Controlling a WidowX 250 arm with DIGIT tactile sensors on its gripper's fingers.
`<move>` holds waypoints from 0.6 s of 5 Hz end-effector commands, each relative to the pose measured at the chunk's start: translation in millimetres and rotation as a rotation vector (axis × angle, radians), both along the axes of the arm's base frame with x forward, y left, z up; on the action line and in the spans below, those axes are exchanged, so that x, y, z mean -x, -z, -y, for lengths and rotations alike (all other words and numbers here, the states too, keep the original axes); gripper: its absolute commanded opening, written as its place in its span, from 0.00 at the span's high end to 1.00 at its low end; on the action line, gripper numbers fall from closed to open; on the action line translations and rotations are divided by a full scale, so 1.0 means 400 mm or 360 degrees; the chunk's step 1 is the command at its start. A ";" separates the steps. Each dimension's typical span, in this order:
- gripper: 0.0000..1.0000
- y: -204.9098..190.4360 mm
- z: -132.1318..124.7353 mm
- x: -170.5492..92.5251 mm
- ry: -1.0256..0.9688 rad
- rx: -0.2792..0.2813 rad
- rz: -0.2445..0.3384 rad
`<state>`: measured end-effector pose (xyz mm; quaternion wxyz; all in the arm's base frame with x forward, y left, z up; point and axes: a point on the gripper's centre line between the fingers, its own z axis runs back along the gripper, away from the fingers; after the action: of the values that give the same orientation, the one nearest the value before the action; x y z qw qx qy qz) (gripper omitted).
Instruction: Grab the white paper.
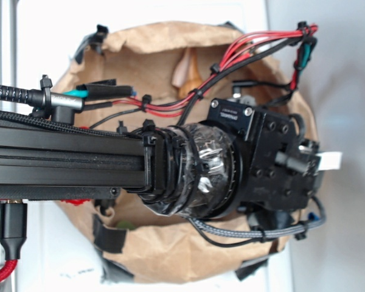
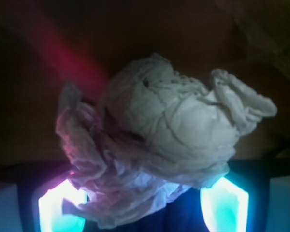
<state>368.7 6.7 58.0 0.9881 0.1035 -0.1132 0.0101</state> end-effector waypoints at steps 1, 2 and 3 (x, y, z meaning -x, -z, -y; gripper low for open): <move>0.00 -0.134 -0.001 -0.023 0.0021 0.0054 0.0208; 0.00 -0.125 0.001 -0.026 0.0002 0.0038 0.0217; 0.00 -0.120 -0.001 -0.037 -0.0033 0.0056 0.0229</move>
<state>371.5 6.9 74.7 0.9862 0.0903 -0.1374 0.0199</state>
